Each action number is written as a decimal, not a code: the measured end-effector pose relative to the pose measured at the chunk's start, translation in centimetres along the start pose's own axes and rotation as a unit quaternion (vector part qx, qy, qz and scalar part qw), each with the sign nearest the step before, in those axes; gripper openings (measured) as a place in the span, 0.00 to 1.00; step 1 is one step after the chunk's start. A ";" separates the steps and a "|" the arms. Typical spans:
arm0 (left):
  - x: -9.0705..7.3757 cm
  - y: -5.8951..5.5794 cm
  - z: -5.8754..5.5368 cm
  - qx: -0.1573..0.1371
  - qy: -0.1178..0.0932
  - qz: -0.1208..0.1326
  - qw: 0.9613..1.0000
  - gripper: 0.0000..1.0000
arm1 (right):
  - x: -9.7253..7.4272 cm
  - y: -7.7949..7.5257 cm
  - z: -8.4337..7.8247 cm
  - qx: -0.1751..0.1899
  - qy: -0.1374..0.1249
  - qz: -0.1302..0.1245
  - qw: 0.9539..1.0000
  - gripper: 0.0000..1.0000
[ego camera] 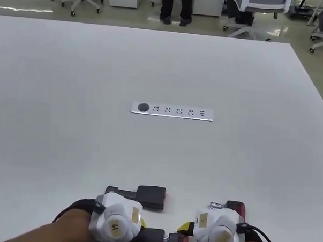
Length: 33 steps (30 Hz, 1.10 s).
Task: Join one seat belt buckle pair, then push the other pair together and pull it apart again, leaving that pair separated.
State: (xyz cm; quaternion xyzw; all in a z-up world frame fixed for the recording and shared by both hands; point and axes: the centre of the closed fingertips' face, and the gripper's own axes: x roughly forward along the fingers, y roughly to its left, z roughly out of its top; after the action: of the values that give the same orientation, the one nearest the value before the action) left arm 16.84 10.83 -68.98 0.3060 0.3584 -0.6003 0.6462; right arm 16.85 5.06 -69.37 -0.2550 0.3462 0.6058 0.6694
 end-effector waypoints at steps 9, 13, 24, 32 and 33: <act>0.1 0.0 0.1 0.005 -0.020 -0.007 1.000 0.33 | -0.1 0.0 -0.1 0.004 -0.012 -0.012 1.000 0.33; 0.2 0.3 -0.1 -0.005 -0.033 -0.017 0.999 0.33 | 0.1 -0.1 -0.2 0.002 -0.012 -0.013 1.000 0.33; 0.1 0.3 0.0 -0.002 -0.054 -0.023 0.998 0.32 | 0.0 -0.1 -0.2 0.001 -0.024 -0.019 1.000 0.32; 0.0 0.2 0.1 -0.006 -0.060 -0.033 0.998 0.32 | -0.1 0.2 -0.3 0.001 -0.028 -0.020 0.999 0.32; 0.0 0.2 0.1 -0.005 -0.061 -0.033 0.998 0.32 | -0.1 0.1 -0.3 0.000 -0.028 -0.020 0.999 0.32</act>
State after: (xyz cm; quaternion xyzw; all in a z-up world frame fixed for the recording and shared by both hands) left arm 17.07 10.78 -68.96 0.2533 0.3314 -0.6371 0.6482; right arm 16.67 4.82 -69.49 -0.2447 0.3223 0.5995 0.6906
